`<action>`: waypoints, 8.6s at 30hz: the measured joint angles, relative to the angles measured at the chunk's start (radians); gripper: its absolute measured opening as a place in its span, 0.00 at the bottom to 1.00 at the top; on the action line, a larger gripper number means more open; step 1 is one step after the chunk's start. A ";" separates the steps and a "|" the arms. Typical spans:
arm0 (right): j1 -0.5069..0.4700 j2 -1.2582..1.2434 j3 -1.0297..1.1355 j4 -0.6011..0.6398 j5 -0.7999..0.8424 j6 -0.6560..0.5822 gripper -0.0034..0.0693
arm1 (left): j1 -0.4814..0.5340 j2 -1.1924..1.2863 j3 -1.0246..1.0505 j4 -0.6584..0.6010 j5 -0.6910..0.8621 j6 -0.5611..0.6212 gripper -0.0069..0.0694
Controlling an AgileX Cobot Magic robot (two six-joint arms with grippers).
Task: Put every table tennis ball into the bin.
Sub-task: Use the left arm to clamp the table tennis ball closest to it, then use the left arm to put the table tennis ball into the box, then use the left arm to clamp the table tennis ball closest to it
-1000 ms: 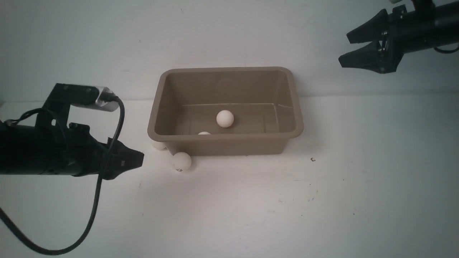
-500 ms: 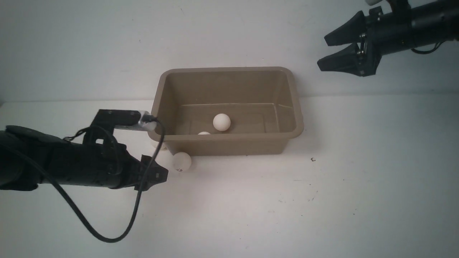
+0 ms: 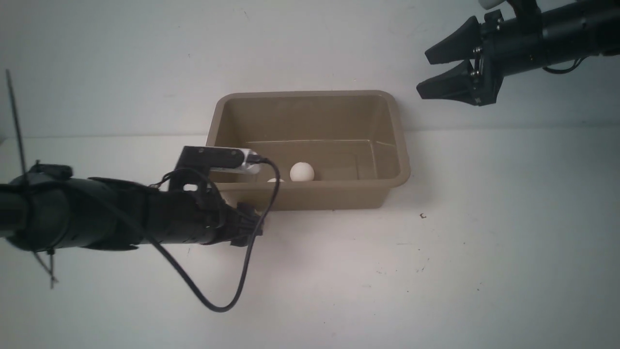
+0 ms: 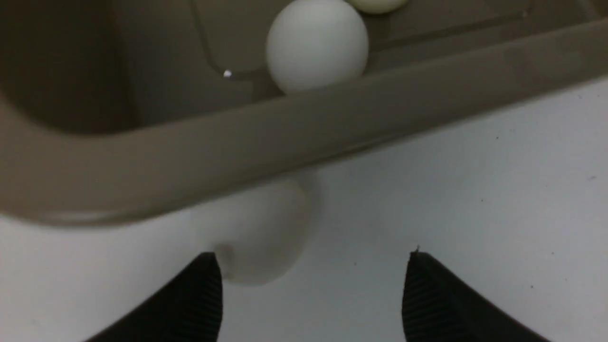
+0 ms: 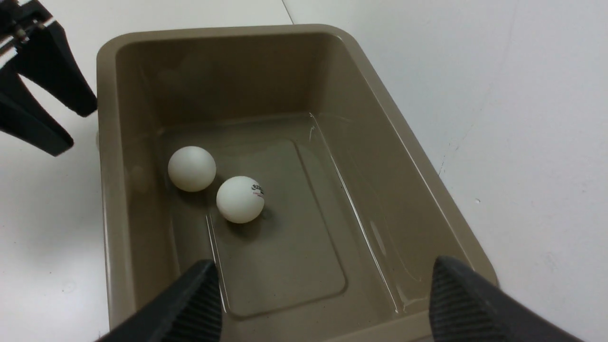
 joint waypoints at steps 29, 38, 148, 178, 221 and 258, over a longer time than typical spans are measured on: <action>0.000 0.000 0.000 -0.007 0.000 -0.027 0.76 | -0.015 0.058 -0.033 -0.013 -0.011 0.016 0.65; 0.000 0.000 0.000 -0.007 -0.001 -0.026 0.76 | -0.015 0.061 -0.033 -0.013 0.085 0.016 0.52; 0.000 0.000 0.000 0.007 -0.001 0.003 0.75 | 0.520 0.116 -0.038 0.017 0.604 0.898 0.54; 0.000 0.000 0.000 0.011 -0.001 0.048 0.75 | 0.404 0.280 -0.185 0.006 0.535 0.910 0.54; 0.000 0.000 0.000 0.011 -0.001 0.049 0.75 | 0.403 0.402 -0.337 0.006 0.560 0.888 0.54; 0.000 0.000 0.000 0.008 -0.001 0.039 0.75 | 0.351 0.321 -0.401 0.004 0.364 0.890 0.51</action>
